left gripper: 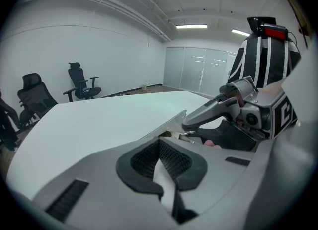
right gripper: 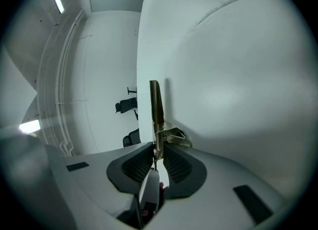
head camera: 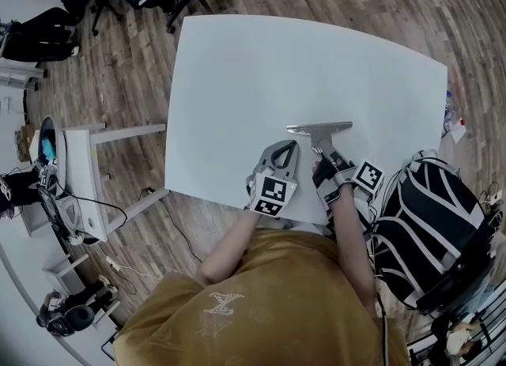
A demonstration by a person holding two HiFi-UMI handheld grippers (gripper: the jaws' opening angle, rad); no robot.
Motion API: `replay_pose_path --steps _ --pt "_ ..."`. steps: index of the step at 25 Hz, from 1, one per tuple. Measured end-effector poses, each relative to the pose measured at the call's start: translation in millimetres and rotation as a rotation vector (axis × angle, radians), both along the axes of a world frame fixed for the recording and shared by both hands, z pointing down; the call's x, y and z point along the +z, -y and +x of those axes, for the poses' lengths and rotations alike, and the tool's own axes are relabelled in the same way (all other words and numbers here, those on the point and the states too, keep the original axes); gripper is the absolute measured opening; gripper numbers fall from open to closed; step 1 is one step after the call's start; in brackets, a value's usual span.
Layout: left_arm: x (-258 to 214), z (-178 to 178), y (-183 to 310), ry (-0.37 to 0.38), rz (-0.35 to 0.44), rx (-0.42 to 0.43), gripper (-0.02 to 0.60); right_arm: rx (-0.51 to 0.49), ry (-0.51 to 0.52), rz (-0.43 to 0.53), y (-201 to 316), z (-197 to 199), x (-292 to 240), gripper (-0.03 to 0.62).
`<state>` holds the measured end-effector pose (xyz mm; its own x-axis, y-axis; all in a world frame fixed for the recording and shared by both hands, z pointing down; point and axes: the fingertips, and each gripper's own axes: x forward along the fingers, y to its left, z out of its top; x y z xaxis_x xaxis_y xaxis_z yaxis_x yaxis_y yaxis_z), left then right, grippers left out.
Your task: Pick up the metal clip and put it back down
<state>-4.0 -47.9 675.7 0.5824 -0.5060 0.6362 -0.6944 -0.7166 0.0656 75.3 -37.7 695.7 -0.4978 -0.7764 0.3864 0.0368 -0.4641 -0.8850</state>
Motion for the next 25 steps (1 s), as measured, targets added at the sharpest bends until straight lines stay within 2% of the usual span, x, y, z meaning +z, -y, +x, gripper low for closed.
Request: replay_pose_path --steps 6,15,25 --pt "-3.4 1.4 -2.7 -0.003 0.009 0.007 0.006 -0.036 -0.041 0.015 -7.5 -1.2 -3.1 0.063" --pt "-10.7 -2.9 -2.6 -0.01 0.019 -0.005 0.006 -0.035 -0.092 0.043 -10.4 3.2 -13.3 0.054" --pt "-20.5 -3.4 -3.0 -0.013 0.042 0.008 0.006 -0.02 -0.171 0.119 -8.9 10.4 -31.6 0.008"
